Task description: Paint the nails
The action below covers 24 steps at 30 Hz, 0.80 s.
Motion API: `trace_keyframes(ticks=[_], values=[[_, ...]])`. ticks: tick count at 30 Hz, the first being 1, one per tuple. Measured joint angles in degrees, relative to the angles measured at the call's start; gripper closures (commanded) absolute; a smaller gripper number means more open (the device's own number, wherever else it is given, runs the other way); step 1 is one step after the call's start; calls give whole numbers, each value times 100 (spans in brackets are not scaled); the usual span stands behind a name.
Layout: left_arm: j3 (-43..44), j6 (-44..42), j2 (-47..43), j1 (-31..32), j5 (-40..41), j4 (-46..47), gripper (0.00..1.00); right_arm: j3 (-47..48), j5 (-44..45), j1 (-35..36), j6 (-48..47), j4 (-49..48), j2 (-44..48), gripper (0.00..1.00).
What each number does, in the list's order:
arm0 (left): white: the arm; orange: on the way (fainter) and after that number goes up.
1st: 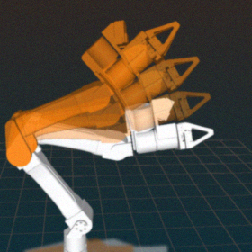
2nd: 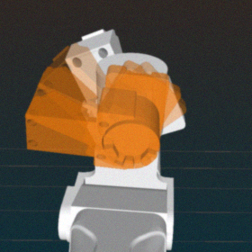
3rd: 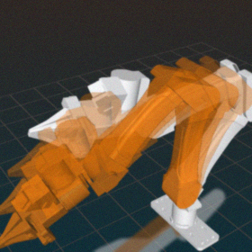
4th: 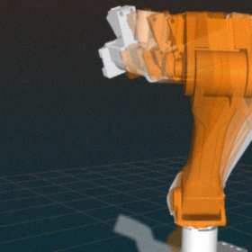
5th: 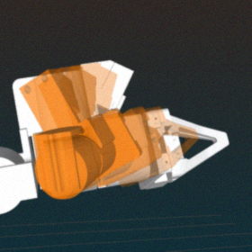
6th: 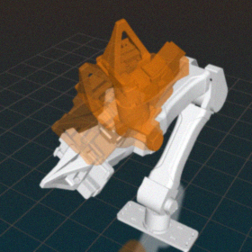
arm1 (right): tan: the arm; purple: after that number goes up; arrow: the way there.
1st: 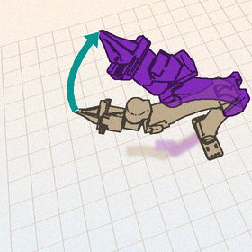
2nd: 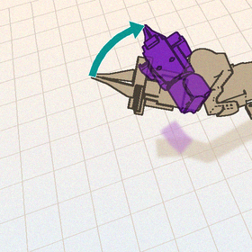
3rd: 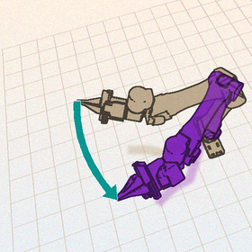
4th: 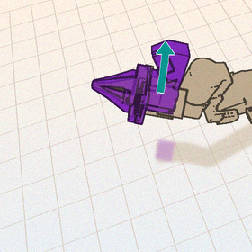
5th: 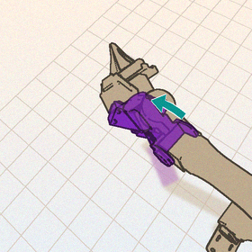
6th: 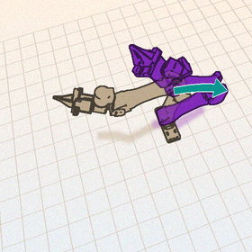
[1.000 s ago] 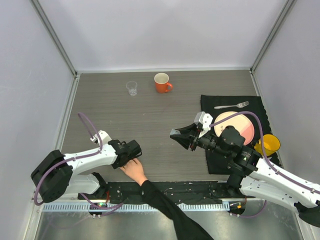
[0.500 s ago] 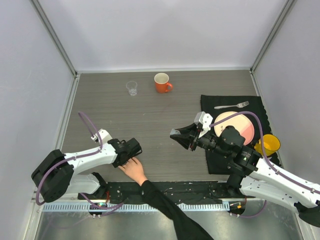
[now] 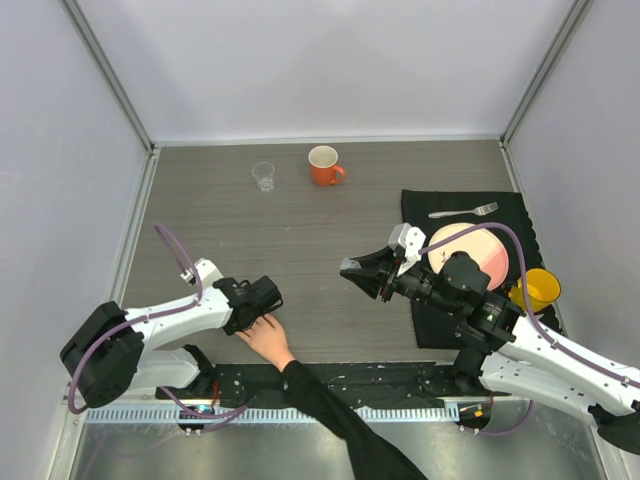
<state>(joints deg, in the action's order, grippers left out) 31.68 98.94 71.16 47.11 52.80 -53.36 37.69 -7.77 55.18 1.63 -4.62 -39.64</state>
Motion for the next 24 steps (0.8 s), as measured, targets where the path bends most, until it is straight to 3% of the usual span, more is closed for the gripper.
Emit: trace_keyframes(ticks=[24], values=[[-138,-39,-638,-2,-289,-81,100,-28,-4,0,2,-9,0,99]])
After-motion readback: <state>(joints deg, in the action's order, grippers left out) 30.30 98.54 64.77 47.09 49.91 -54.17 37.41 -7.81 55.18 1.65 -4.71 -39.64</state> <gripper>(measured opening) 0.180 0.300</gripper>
